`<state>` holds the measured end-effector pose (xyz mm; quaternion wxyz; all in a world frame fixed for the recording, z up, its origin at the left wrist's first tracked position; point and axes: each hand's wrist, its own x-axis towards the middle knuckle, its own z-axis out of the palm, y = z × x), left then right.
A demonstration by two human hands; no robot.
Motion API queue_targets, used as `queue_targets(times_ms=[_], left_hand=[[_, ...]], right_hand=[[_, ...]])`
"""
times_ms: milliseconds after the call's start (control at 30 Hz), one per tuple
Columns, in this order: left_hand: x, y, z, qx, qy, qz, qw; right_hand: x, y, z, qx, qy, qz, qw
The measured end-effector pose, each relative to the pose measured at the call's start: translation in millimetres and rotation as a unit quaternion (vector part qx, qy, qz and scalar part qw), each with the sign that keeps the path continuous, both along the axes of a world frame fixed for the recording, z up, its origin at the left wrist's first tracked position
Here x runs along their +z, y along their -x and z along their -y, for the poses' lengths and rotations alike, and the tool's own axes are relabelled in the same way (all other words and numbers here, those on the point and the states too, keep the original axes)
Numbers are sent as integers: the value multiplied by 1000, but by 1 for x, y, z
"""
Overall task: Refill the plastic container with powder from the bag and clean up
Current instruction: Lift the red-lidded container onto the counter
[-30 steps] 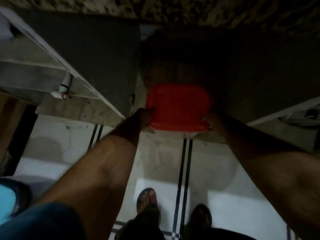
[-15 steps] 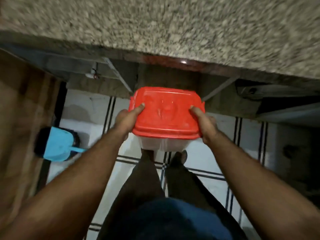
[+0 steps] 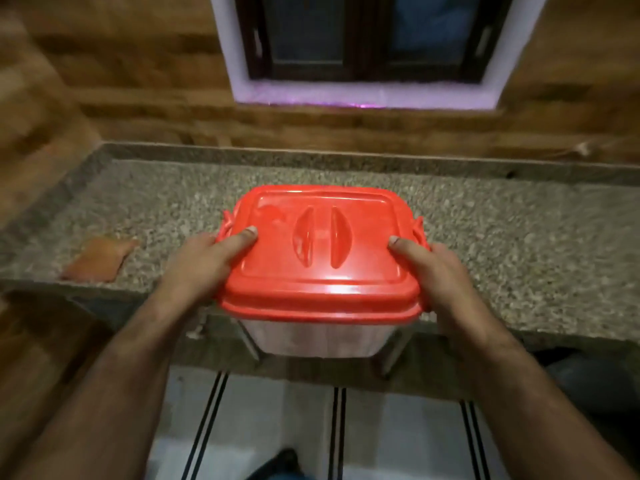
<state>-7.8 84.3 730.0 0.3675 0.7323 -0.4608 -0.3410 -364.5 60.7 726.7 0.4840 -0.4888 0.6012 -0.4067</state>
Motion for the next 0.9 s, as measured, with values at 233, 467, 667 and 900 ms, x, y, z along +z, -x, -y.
queue_targets(times_ms=[233,467,667,900], left_hand=[[-8,2,121,10,44,36,998],[-61,-25,209,-3,-4,28,1000],[-66,-43,254,-20,-14,23,999],[-74,-52,263,-41,42,97,994]], right_hand=[[-9,-30,115,-45,8,-13,999],[-50,-66,196,-109,-25,-52,992],[-65,-82,232,-145,-55,-67,986],[-60,-75,244,-162,-51,-135,976]])
